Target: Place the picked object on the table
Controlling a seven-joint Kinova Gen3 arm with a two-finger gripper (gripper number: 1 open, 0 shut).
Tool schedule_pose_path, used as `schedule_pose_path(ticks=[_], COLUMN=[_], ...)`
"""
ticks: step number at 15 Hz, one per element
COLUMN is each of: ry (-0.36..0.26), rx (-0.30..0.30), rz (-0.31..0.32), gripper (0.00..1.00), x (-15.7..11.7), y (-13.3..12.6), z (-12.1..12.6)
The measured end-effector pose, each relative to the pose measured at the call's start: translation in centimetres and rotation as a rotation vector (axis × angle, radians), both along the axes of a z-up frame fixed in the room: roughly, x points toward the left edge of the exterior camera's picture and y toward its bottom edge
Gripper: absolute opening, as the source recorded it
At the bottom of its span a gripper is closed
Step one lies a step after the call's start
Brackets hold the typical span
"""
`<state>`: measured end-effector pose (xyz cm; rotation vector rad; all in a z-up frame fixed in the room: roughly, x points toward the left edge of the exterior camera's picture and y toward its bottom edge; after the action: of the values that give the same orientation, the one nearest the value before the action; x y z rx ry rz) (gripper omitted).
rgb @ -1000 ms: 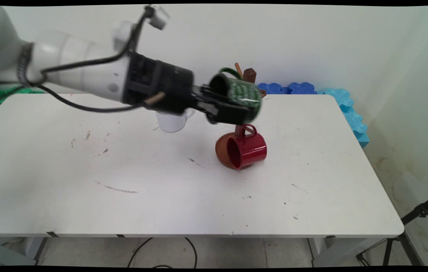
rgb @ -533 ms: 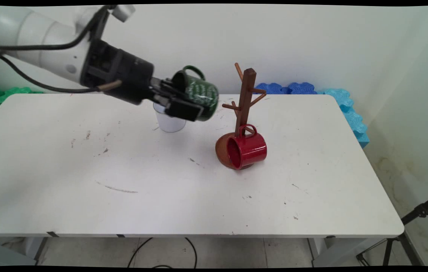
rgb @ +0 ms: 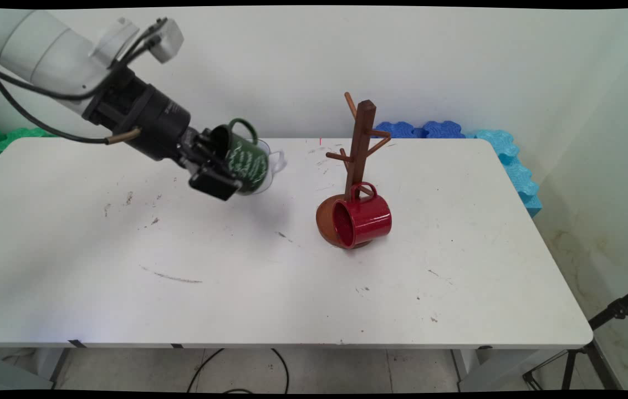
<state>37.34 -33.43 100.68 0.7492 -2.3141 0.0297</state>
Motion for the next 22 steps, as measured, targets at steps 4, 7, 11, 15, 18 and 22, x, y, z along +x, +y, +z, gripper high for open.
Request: schedule_pose_path(ticks=[4,7,11,15,18,22], ry=[-0.178,-0.291,-0.4,-0.456,-0.491,-0.517], rx=[0.02,0.039,0.088,0.127,0.154,0.181], rz=[-0.051,-0.073,-0.096,-0.111,-0.117,-0.118], gripper=[0.0,0.0,0.0,0.0,0.0,0.0], x=[0.9,0.9,0.2,-0.6,-1.3,-2.1], y=[-1.9,-3.8,-5.8,-7.4,-8.9,-10.7], z=[-1.8,-3.6,-6.1,-8.0,-9.5,-11.3])
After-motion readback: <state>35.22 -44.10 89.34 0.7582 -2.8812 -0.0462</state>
